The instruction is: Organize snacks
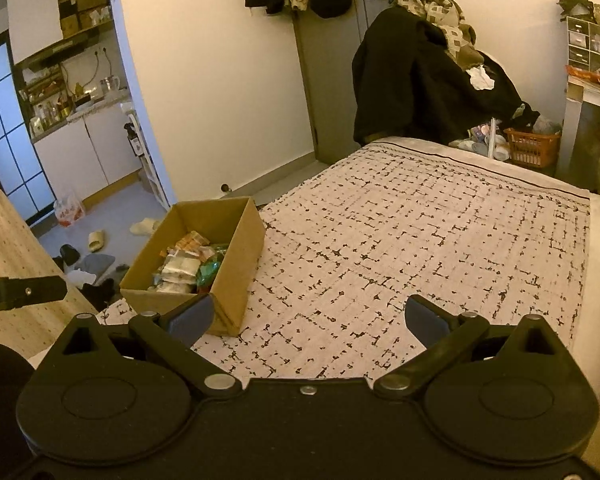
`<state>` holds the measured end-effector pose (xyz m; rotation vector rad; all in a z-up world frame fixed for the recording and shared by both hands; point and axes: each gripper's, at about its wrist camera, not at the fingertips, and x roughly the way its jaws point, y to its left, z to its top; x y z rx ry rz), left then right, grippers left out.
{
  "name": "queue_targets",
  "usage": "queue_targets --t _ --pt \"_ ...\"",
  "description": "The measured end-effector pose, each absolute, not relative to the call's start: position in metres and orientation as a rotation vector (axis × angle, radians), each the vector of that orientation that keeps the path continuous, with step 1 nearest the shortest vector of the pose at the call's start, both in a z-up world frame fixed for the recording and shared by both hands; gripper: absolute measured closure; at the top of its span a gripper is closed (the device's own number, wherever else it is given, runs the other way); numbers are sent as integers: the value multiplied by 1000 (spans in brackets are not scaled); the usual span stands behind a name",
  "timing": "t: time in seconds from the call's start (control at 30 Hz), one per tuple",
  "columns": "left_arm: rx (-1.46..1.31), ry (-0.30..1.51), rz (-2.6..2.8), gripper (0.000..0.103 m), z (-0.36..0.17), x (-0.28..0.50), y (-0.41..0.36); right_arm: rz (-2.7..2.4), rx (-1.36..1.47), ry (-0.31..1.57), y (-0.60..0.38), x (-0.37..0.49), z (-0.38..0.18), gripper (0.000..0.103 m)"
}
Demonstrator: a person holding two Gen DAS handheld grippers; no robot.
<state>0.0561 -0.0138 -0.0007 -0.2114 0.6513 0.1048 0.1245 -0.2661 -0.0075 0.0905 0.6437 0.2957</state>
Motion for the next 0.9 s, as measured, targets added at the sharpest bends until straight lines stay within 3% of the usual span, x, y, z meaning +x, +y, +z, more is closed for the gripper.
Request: queue_targets --t 0.9 --pt "-200 635 97 0 4 43 -15 277 86 638 -267 117 -7 0"
